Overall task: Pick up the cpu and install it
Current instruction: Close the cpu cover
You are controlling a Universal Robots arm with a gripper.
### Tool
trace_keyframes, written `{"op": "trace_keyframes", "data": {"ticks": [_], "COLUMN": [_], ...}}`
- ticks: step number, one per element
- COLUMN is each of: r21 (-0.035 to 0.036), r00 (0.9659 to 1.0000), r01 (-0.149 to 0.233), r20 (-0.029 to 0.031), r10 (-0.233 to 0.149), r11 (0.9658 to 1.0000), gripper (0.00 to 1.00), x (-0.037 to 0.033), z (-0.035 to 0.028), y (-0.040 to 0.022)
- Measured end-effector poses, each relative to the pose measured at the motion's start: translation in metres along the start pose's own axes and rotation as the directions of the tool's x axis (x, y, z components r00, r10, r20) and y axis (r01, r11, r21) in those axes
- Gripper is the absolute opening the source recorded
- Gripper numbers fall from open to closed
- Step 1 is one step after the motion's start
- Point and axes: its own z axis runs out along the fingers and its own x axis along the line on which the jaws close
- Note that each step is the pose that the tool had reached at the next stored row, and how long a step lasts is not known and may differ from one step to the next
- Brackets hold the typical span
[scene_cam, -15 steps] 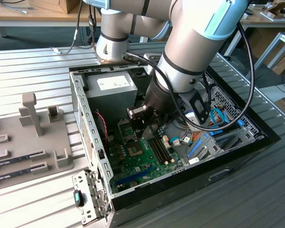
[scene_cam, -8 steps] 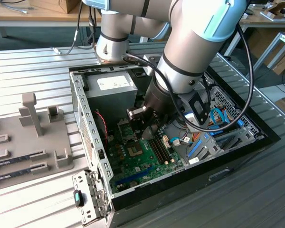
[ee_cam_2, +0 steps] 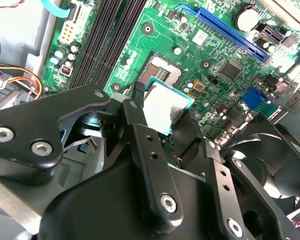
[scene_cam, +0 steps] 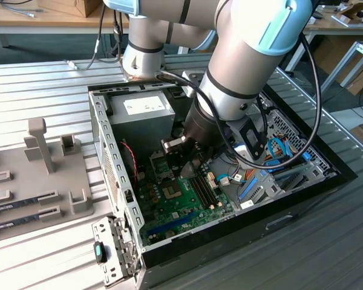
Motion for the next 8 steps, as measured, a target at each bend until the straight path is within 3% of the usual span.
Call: {"op": "trace_keyframes", "data": {"ticks": [8], "r21": [0.0001], "r00": [1.0], "r01": [0.0], "r20": [0.0], "r10": [0.0], "r11": [1.0], "gripper": [0.47], "x": [-0.0001], "z": [0.0022], "y": [-0.0001]}}
